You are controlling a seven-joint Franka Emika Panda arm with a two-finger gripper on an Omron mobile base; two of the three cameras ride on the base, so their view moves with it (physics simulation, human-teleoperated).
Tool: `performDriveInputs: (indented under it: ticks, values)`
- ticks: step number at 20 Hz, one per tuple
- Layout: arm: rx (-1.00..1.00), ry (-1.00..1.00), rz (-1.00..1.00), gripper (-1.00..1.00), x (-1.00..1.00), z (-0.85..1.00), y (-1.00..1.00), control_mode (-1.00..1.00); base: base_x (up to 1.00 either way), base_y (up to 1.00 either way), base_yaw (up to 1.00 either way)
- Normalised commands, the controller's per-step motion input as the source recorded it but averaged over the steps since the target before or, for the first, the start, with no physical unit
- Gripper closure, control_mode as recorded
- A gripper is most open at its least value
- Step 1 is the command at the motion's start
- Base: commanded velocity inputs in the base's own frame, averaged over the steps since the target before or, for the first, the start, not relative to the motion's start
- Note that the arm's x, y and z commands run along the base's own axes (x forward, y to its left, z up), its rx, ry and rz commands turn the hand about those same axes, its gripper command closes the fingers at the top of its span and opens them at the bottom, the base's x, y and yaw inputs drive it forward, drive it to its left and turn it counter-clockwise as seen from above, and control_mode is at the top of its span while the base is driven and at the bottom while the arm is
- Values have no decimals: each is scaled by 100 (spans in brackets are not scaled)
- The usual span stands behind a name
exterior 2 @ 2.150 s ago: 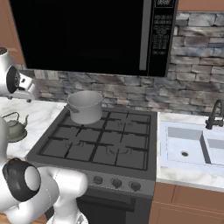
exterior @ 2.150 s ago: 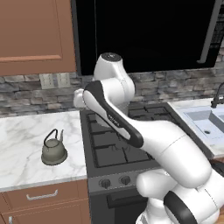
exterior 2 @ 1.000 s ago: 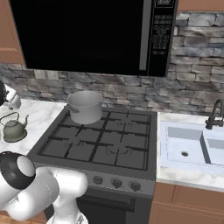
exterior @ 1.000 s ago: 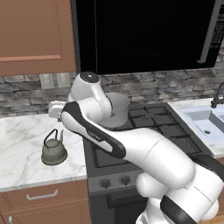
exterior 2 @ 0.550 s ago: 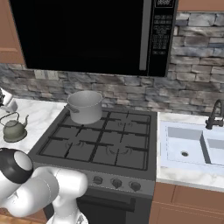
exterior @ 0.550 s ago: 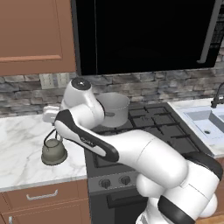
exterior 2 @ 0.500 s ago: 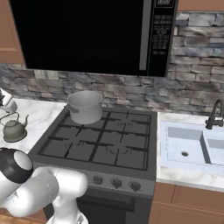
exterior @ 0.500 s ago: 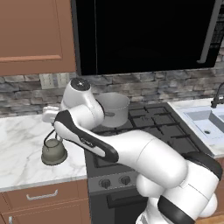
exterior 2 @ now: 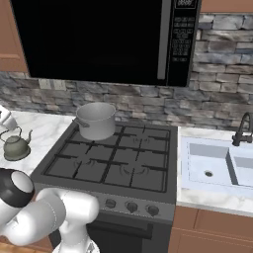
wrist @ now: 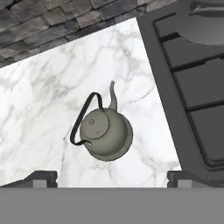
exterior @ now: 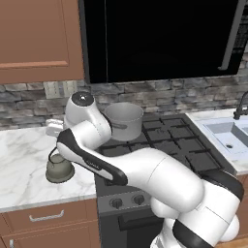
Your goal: Pick the kettle from the counter and place it on a stove burner. Then turn the burner on.
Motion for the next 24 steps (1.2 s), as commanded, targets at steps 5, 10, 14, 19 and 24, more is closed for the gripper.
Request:
performDriveInputs:
  ticks: [5,10,14,19,24]
  values:
    - [0,5,-12,-100,0,-4,0,-100,0,0,0]
    - [0,1,0,-100,0,0,0,-100,0,0,0]
    - [0,0,0,-100,0,-2,0,-100,0,0,0]
    - [0,0,0,-100,7,-10,1,-100,0,0,0]
    - [0,0,0,-100,15,-14,2,-100,0,0,0]
